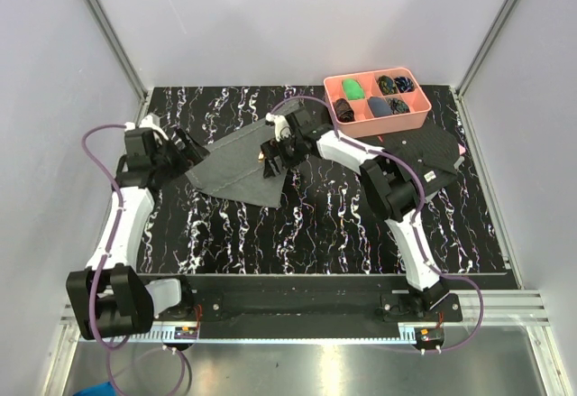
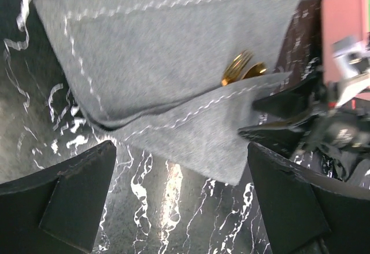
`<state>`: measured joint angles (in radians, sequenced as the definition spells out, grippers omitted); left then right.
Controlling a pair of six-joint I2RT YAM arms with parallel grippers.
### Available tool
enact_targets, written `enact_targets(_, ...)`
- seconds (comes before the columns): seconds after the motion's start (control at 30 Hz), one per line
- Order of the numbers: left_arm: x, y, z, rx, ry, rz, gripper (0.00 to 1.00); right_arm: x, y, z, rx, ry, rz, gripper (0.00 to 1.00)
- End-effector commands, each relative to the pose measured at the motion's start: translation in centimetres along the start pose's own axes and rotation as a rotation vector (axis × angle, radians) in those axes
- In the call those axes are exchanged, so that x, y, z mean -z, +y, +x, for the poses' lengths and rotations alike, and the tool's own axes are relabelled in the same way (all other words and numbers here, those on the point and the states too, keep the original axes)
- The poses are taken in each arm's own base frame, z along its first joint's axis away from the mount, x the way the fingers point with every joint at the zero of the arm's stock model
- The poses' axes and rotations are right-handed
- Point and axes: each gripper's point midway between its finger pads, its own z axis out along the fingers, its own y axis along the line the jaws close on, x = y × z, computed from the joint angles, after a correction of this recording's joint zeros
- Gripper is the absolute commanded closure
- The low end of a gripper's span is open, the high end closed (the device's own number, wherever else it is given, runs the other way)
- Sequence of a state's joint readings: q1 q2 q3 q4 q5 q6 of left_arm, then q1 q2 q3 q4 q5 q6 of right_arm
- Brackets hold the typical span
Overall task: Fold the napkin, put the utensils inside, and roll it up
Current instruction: Fold the napkin
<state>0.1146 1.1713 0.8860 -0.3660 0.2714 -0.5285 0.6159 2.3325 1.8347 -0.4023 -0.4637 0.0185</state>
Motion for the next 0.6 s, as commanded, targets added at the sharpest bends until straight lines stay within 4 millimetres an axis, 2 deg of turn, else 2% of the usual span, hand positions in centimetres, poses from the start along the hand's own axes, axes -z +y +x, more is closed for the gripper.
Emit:
enact_targets(0.0,3.1,-2.7,-4.6,-0.111,-0.111,0.071,0.01,-0.7,3.8,6.2,-0.129,0.165,-0.008,0.08)
enact_targets(0.07,3.6,-2.5,-5.4,-0.131,-0.129,0.06,0.01,-0.7,5.5,6.6,-0.194,0.167,-0.009,0.08)
enact_targets(0.1,4.0,-2.3,-6.2,-0.131,-0.149,0.052,0.01,-0.6,7.4,7.5,-0.202,0.183,-0.026,0.08)
enact_targets(0.17,4.5,-1.7,-7.2,-0.128,-0.171,0.031,0.01,-0.8,9.9,7.9,-0.263,0.187,-0.064,0.08)
enact_targets(0.2,4.7,-1.6,-7.5,-0.126,-0.179,0.028,0.01,-0.9,12.1,8.8,-0.256,0.207,-0.092,0.08)
enact_targets(0.33,5.1,-0.6,-8.5,-0.112,-0.206,0.002,0.01,-0.8,18.3,9.6,-0.252,0.24,-0.183,0.08)
enact_targets(0.43,5.1,0.1,-8.8,-0.1,-0.212,-0.01,0.01,0.6,20.7,8.1,-0.225,0.201,-0.212,0.08)
enact_targets(0.47,5.0,0.4,-8.8,-0.096,-0.211,-0.016,0.01,1.1,20.8,7.4,-0.221,0.178,-0.205,0.07)
enact_targets(0.5,5.1,0.7,-8.9,-0.092,-0.214,-0.022,0.01,2.7,21.3,5.9,-0.202,0.129,-0.202,0.07)
enact_targets(0.57,5.0,0.9,-8.9,-0.092,-0.211,-0.026,0.01,4.7,20.6,4.2,-0.195,0.069,-0.166,0.06)
